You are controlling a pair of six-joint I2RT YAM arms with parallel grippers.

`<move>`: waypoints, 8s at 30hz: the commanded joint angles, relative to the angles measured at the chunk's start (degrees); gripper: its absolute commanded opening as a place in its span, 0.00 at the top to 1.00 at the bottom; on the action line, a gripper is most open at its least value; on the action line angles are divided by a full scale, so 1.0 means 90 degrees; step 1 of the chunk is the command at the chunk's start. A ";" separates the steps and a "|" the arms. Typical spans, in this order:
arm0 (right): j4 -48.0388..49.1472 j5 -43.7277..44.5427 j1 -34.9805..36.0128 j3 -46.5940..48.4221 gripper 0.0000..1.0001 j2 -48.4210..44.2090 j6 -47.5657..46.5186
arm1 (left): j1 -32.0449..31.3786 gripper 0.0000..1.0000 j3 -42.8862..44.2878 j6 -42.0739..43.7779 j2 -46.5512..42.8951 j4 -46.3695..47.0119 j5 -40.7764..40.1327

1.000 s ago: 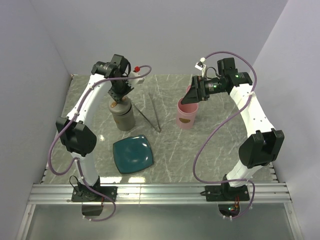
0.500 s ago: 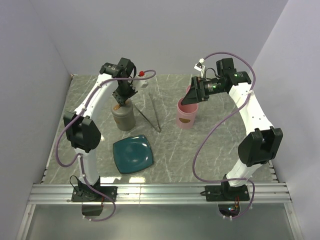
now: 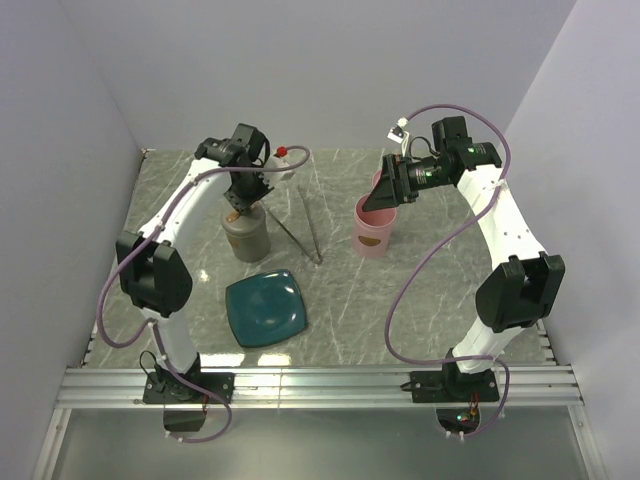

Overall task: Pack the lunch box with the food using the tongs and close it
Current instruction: Close the box lid on the packing box.

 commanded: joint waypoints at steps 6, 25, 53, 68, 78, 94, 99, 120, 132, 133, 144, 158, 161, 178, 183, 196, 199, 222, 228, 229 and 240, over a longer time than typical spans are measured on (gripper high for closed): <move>-0.0102 -0.0064 -0.0040 0.0235 0.00 -0.0059 -0.0138 | 0.0457 0.96 -0.1232 0.0109 -0.0244 -0.0440 0.0080; -0.0102 -0.0035 -0.0040 0.0020 0.00 -0.0255 -0.0265 | 0.0897 0.81 -0.3117 0.0226 -0.1778 -0.0440 0.0217; 0.0982 0.1838 -0.1171 0.0859 0.01 -0.0099 0.0478 | 0.0907 0.01 -0.0851 -0.0682 -0.3037 0.1454 0.1446; 0.1099 0.5209 -0.1251 0.2539 0.08 0.2106 0.0194 | 0.0897 0.01 -0.1428 -0.1492 -0.3556 0.2606 0.2248; 0.1625 0.5269 -0.1241 0.2901 0.27 0.3446 0.0360 | 0.0888 0.01 -0.1876 -0.2575 -0.3693 0.3397 0.1946; 0.2046 0.5814 -0.0695 0.3077 0.41 0.4305 0.0526 | 0.0897 0.01 -0.2336 -0.2664 -0.3820 0.3486 0.2375; 0.2095 0.6342 -0.0587 0.3116 0.43 0.4462 0.0477 | 0.0897 0.01 -0.2316 -0.2694 -0.3849 0.3486 0.2414; 0.2222 0.6245 -0.0577 0.3262 0.78 0.4999 0.0702 | 0.0897 0.01 -0.3127 -0.2655 -0.4640 0.4688 0.1916; 0.2271 0.5329 -0.1366 0.3145 1.00 0.4054 0.0837 | 0.0907 0.01 -0.2971 -0.2850 -0.4669 0.4433 0.2365; 0.2242 0.5153 -0.1465 0.3194 1.00 0.3955 0.0896 | 0.0907 0.00 -0.2961 -0.2889 -0.4660 0.4443 0.2356; 0.2377 0.1493 -0.2403 0.2258 1.00 0.1994 0.1443 | 0.1073 0.01 -0.2999 -0.3543 -0.4991 0.5182 0.3554; 0.6797 -0.2456 -0.1438 -0.1120 1.00 -0.0497 0.4773 | 0.1063 0.02 -0.4881 -0.8418 -0.5255 1.0020 0.6447; 0.6696 -0.2204 -0.0998 -0.1356 1.00 -0.1015 0.3958 | 0.1053 0.01 -0.5643 -0.9923 -0.5246 1.1944 0.6331; 1.2277 -0.1119 0.0858 -0.2724 1.00 -0.1261 0.8804 | -0.0245 0.03 -0.5695 -1.1268 -0.4435 1.3877 0.5569; 1.2281 -0.0904 0.1170 -0.2685 1.00 -0.1124 0.8730 | -0.0333 0.17 -0.5734 -1.1414 -0.4386 1.3799 0.5130; 1.1089 -0.0630 0.1590 -0.2372 1.00 -0.1153 0.7548 | -0.0646 0.39 -0.5324 -1.1258 -0.4259 1.3369 0.4719; 1.1099 -0.0621 0.1620 -0.2411 1.00 -0.1163 0.7537 | -0.0665 0.46 -0.5373 -1.1307 -0.4249 1.3300 0.4631; 1.0181 0.0688 0.1708 -0.2411 1.00 -0.1241 0.7235 | -0.0773 0.57 -0.4885 -1.1258 -0.3742 1.2666 0.4191; 1.0123 0.0991 0.1824 -0.2363 1.00 -0.1202 0.7167 | -0.0812 0.59 -0.4729 -1.1210 -0.3605 1.2656 0.4153; 0.9997 0.0991 0.1864 -0.2334 1.00 -0.1192 0.7137 | -0.0812 0.59 -0.4709 -1.1190 -0.3586 1.2636 0.4162; 0.9634 0.0894 0.1972 -0.2314 1.00 -0.1212 0.6825 | -0.0812 0.99 -0.4543 -1.1053 -0.3390 1.2217 0.4035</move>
